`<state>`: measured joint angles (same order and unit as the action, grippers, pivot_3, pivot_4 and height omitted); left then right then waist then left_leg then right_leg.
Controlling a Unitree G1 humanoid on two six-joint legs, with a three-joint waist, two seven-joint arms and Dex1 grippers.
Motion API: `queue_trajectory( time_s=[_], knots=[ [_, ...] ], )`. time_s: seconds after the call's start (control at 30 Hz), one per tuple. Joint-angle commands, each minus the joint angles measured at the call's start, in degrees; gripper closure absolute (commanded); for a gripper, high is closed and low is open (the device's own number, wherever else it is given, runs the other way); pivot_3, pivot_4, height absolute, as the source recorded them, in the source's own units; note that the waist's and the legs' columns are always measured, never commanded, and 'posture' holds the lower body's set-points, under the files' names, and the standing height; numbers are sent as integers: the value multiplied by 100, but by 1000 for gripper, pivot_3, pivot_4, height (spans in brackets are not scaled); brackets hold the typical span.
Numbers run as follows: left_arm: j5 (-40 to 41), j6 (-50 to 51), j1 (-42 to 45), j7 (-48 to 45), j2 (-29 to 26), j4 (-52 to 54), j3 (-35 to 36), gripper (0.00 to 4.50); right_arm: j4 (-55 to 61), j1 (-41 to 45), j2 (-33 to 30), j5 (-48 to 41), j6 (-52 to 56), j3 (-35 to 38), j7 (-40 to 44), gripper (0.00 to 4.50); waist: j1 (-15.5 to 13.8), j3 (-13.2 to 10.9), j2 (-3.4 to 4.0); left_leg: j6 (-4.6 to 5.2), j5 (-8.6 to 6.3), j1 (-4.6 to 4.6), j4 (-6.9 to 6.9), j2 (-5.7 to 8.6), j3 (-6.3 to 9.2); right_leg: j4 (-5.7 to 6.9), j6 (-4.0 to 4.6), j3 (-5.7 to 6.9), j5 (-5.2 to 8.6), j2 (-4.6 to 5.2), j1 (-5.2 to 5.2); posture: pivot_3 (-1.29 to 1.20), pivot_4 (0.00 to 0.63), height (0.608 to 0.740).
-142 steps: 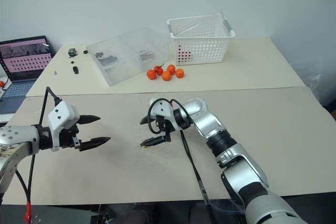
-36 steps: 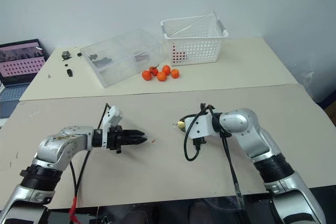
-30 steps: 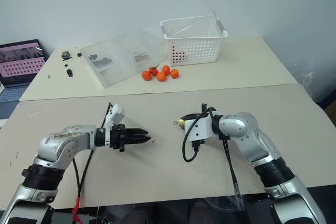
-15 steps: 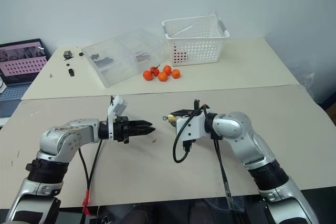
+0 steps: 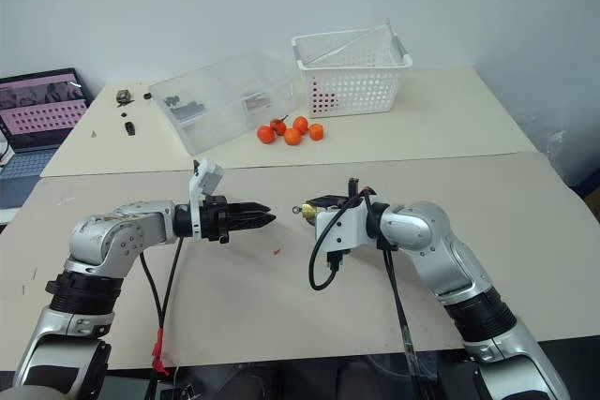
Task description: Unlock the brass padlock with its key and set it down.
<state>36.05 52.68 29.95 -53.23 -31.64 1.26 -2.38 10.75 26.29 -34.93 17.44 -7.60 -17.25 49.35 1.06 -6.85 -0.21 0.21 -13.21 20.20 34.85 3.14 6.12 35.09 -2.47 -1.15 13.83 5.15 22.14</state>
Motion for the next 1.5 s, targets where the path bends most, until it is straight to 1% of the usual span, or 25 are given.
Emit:
queue_trajectory(
  time_s=[0.03,0.4,0.63,1.23,1.33,1.4,1.43,1.5],
  knots=[
    [-22,-145,236,-50,61,-33,29,2641,227,125,71,-31,28,92,-142,3576,-11,0,0,0,0,0,0,1,0,0,0,0,0,0,0,0,150,740],
    [47,-24,440,-66,221,-12,-30,2641,229,150,198,10,103,49,-162,3576,-7,0,0,0,0,0,0,1,-1,0,0,0,0,0,0,0,150,740],
    [-93,-177,586,-148,242,-231,-139,2641,288,173,261,16,175,32,-156,3576,-10,0,0,0,0,0,1,1,-1,0,0,0,0,-1,0,0,150,740],
    [-211,-244,687,-204,461,-389,-184,2641,395,152,237,-14,265,62,-130,3576,-7,1,-1,0,0,0,1,1,-3,0,1,0,0,-1,0,0,150,740],
    [-202,-229,704,-169,488,-412,-153,3363,396,155,232,-26,271,66,-123,3576,-10,1,-1,-1,1,1,1,2,-3,0,0,0,0,-1,0,0,150,740],
    [-190,-223,706,-176,498,-410,-144,4172,396,157,231,-26,277,66,-121,3576,-8,1,-1,0,0,1,2,1,-3,0,1,0,0,-1,0,0,150,740],
    [-179,-217,707,-179,505,-411,-136,4479,398,160,233,-28,284,66,-120,3576,-9,1,-1,-1,1,1,2,1,-3,0,1,0,0,-1,0,0,150,740],
    [-169,-211,702,-183,515,-398,-133,4479,409,158,224,-33,296,68,-120,3576,-8,1,-1,0,1,0,2,2,-3,0,1,0,0,-1,-1,0,150,740]
  ],
)
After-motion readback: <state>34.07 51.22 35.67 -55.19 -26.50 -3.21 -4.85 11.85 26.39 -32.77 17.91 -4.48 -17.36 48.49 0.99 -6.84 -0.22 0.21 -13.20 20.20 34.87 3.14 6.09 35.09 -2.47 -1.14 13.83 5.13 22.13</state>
